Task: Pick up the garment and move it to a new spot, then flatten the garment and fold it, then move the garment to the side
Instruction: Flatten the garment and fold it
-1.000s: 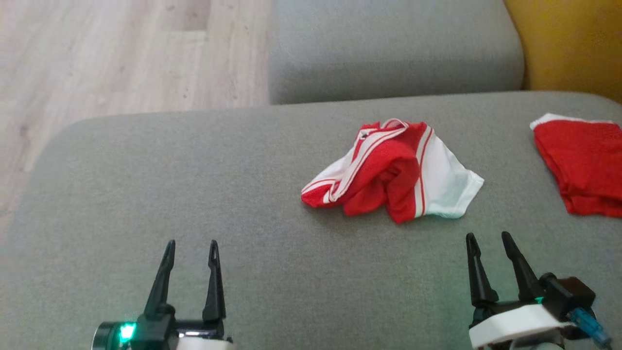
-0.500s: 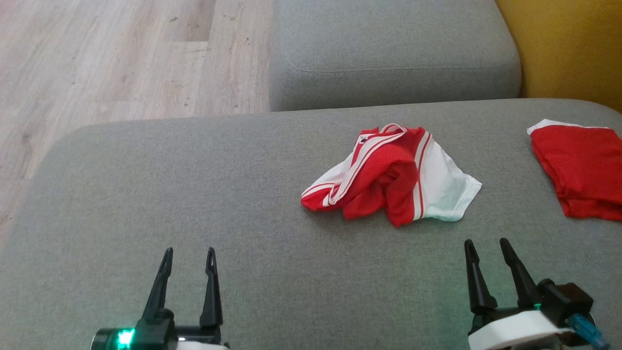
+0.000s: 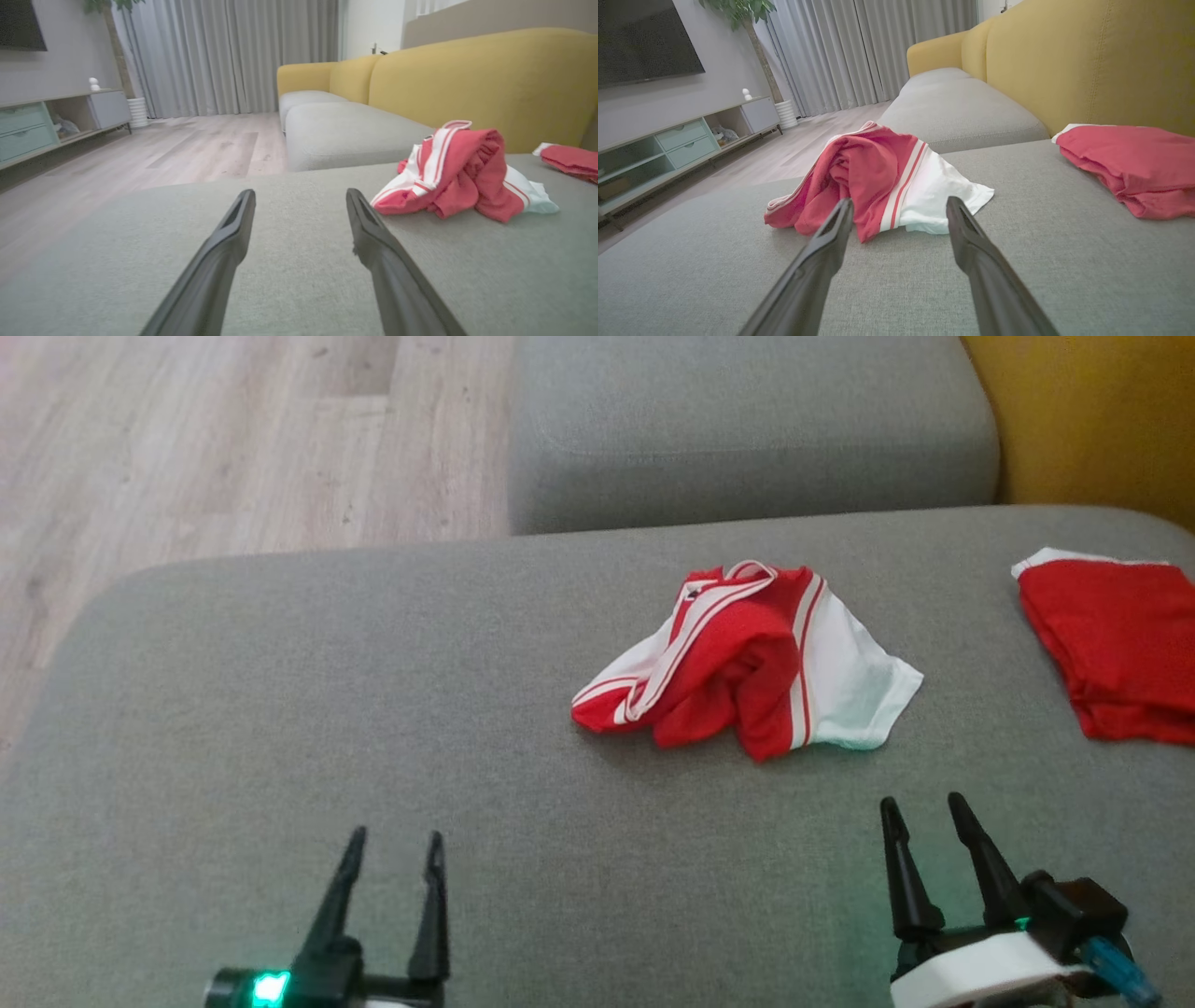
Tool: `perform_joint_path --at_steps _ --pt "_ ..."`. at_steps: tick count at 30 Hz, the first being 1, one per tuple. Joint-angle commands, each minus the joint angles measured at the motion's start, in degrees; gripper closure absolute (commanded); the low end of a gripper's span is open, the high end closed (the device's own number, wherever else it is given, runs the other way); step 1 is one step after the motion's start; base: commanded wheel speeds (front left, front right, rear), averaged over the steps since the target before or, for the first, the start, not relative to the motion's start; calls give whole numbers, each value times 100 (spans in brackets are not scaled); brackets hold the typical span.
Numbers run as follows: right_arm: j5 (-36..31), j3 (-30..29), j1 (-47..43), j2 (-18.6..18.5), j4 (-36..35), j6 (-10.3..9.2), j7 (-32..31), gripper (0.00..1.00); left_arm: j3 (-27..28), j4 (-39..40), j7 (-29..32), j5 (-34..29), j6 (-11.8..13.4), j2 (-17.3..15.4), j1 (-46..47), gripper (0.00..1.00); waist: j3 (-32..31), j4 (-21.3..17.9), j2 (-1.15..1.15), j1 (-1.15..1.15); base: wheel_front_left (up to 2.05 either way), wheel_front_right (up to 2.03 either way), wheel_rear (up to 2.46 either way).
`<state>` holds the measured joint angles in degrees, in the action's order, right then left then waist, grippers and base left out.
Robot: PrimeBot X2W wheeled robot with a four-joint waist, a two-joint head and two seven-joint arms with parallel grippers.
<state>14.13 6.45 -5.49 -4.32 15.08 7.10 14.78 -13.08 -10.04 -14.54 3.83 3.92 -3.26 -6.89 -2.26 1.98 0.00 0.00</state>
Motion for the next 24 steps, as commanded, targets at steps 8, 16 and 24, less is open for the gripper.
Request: perform_joint_path --at_steps 8,16,24 --pt "-13 302 448 -232 -241 39 22 0 -321 -811 -46 -238 -387 37 1370 0 646 -374 0 0 0 0 0" --pt "13 457 1014 -260 -343 39 22 0 -714 -2247 -46 -552 -725 -5 3018 0 1583 -967 0 0 0 0 0" --pt "85 461 1266 -177 -315 39 22 0 -919 -2883 -46 -622 -850 -163 3767 0 1970 -1403 0 0 0 0 0"
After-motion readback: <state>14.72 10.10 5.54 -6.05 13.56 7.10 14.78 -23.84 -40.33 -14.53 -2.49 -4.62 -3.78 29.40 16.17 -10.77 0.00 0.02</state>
